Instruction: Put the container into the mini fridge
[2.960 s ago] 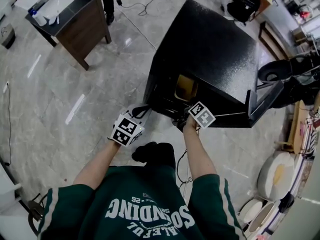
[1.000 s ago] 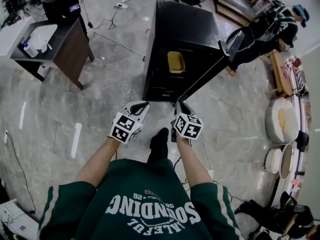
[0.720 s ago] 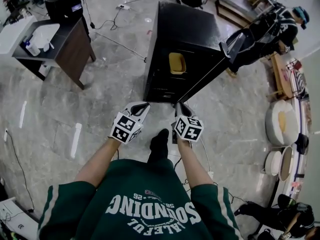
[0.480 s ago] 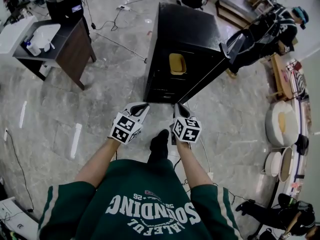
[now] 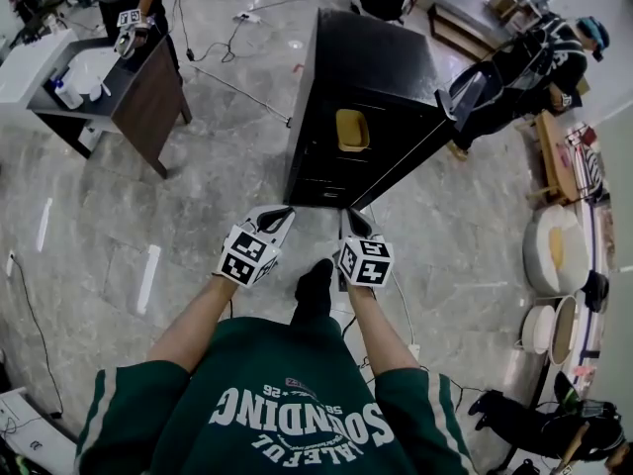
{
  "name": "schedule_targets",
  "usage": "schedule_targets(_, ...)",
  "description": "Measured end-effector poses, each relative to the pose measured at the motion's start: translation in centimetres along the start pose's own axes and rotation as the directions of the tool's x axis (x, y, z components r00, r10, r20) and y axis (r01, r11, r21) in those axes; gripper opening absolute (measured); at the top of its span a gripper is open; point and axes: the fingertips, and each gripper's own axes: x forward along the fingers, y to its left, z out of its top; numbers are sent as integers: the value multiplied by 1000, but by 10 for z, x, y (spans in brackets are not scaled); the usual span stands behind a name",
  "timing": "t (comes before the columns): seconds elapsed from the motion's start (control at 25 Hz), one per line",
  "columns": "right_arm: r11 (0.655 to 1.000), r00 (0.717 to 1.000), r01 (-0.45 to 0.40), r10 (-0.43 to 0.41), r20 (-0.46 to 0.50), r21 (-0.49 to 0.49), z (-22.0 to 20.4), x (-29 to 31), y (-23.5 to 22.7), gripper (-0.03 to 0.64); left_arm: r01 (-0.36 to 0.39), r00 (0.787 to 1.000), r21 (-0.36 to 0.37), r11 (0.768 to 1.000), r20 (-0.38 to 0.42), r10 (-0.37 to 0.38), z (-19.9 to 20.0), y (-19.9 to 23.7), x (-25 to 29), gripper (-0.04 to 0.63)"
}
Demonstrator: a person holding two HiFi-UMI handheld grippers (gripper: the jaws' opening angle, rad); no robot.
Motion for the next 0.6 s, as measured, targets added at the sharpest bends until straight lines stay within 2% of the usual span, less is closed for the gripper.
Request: schedule_targets(0.6,1000,1000,-24,24,-11,-10,0,9,16,35,-4,1000,-5,1000,-3,4,-3,11,-4,15)
